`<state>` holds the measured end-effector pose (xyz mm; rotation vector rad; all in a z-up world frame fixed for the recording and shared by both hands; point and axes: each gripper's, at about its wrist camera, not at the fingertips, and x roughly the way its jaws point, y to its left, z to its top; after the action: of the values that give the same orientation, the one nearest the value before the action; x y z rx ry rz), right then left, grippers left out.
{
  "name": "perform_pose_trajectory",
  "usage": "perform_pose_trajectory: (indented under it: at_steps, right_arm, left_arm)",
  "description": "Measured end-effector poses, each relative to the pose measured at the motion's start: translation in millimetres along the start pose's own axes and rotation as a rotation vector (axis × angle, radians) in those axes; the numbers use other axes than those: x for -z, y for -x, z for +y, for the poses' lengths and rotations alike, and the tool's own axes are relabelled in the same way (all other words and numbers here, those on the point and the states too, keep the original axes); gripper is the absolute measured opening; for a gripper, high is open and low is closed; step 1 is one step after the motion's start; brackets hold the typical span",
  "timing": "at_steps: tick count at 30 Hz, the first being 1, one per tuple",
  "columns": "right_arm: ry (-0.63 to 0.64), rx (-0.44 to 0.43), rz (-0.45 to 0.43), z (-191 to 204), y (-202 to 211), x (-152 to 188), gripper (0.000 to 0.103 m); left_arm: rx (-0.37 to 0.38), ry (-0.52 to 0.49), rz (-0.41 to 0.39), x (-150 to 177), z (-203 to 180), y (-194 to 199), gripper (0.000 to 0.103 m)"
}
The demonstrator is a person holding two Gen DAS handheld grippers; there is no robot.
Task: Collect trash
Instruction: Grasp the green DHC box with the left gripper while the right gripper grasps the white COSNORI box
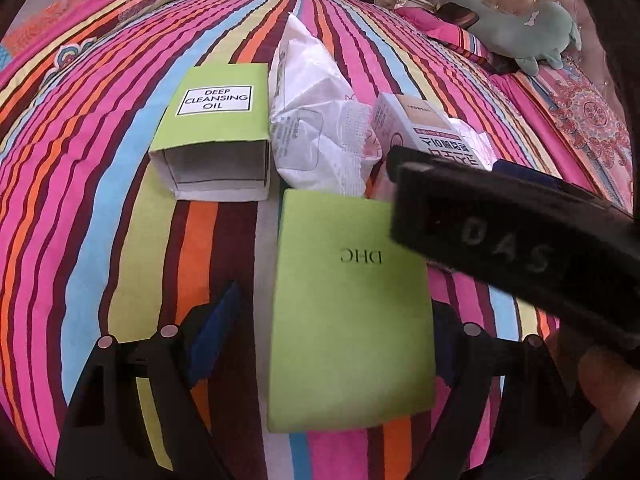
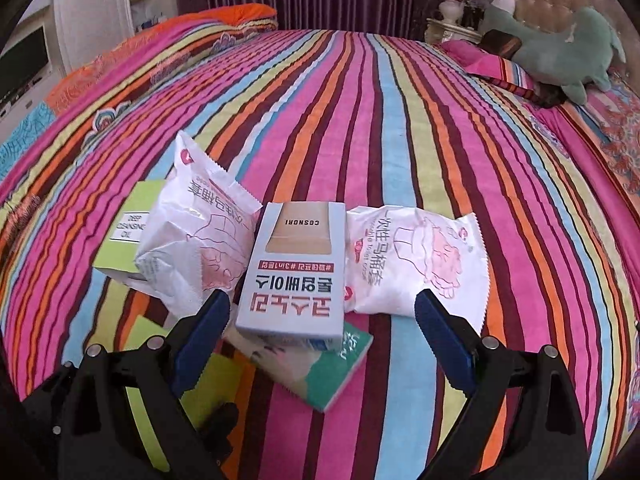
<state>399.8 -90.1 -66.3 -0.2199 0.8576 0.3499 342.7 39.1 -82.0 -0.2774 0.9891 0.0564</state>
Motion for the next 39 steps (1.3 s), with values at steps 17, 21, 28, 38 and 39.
perform_pose_trajectory:
  at_steps: [17,21,28,38,39]
  right_arm:
    - [-0.105,-0.086,0.024,-20.1,15.7,17.3,0.046]
    - [-0.169,-0.097,0.029,-32.3,26.9,30.0,0.046]
    - [-0.285,-0.094,0.025,-56.7,56.6,65.9,0.046]
    - [-0.329,-0.084,0.012,-72.6,92.5,110.3,0.046]
    - [-0.334,-0.084,0.011,-73.2,95.9,115.2,0.046]
  left_arm:
    - [-0.004,-0.027,-0.001,13.2,12.9,19.1,0.057]
    - [-0.007,-0.027,-0.001,24.9,17.7,31.3,0.057]
    - [-0.014,-0.053,-0.009,48.5,23.4,59.3,0.057]
    - [-0.035,-0.079,-0.018,86.2,37.5,91.6,0.057]
    - [-0.036,-0.079,-0.016,90.5,38.7,93.9,0.057]
